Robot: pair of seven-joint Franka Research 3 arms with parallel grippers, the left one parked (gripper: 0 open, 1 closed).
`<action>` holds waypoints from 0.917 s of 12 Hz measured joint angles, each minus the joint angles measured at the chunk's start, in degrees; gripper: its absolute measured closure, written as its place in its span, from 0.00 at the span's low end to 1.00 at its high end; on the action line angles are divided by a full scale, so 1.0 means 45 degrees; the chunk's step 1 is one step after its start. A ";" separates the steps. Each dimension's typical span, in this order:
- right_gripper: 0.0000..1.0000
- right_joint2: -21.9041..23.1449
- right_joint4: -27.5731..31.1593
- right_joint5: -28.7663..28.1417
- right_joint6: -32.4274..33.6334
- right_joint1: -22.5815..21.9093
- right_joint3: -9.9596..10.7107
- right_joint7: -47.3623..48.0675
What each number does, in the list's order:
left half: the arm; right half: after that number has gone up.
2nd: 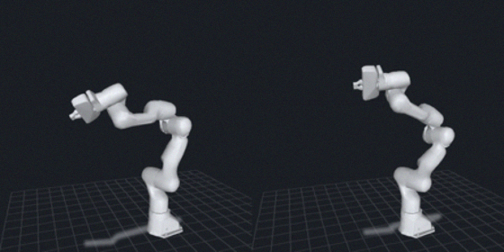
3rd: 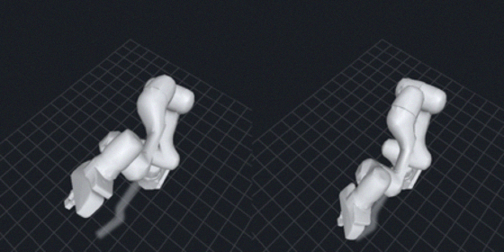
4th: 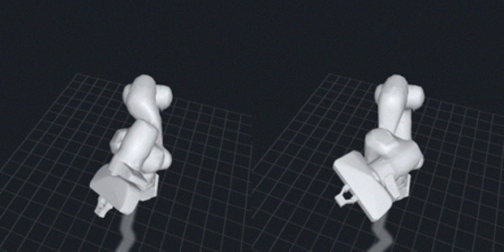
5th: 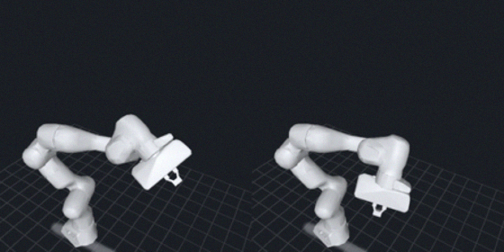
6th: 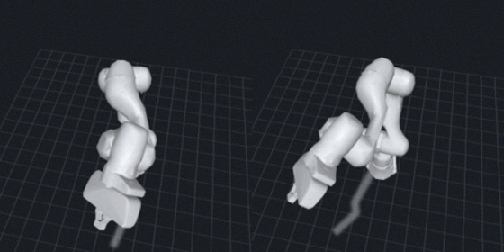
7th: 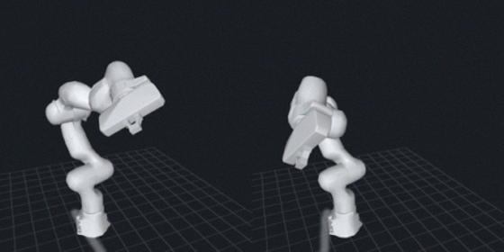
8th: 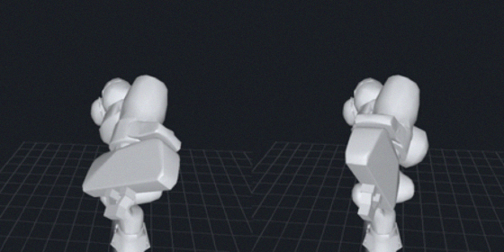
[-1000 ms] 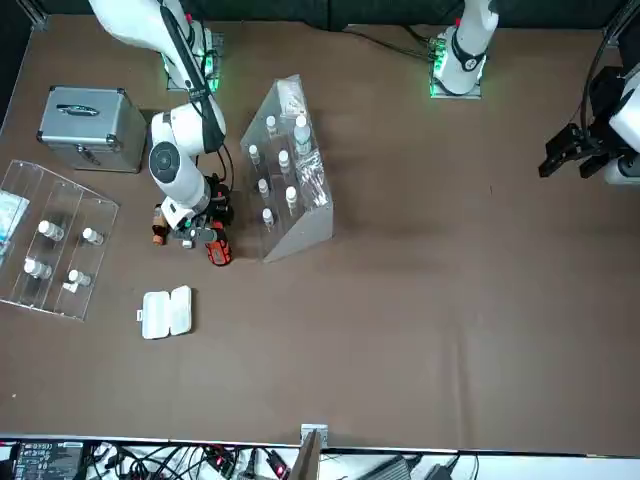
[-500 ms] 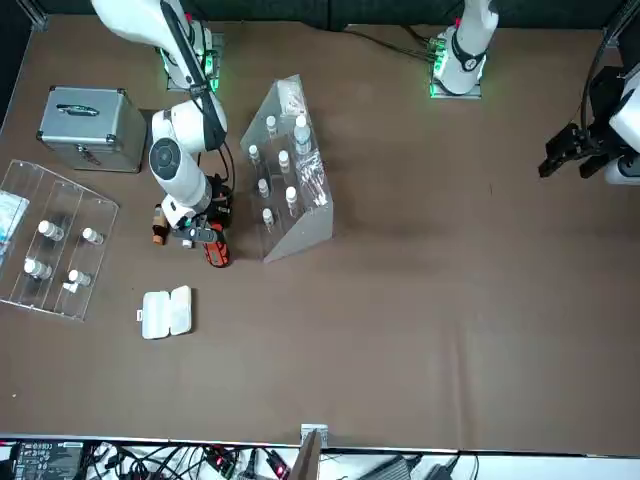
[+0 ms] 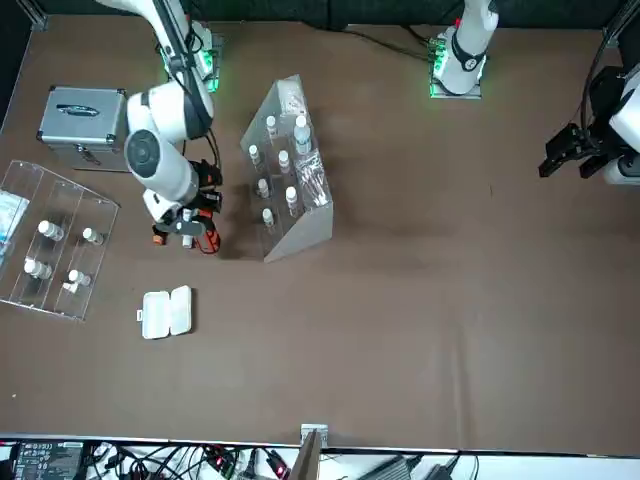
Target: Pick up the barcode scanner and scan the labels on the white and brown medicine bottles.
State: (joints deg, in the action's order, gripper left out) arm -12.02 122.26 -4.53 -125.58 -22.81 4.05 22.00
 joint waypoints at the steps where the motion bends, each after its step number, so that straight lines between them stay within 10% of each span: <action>1: 0.58 0.0200 -0.0222 0.0000 0.0613 0.0150 0.0015 -0.0080; 11: 0.58 0.1394 0.0480 0.0001 0.3018 0.2162 0.0098 -0.2780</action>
State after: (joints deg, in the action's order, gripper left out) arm -5.75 124.42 -4.52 -112.00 -13.08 4.50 9.49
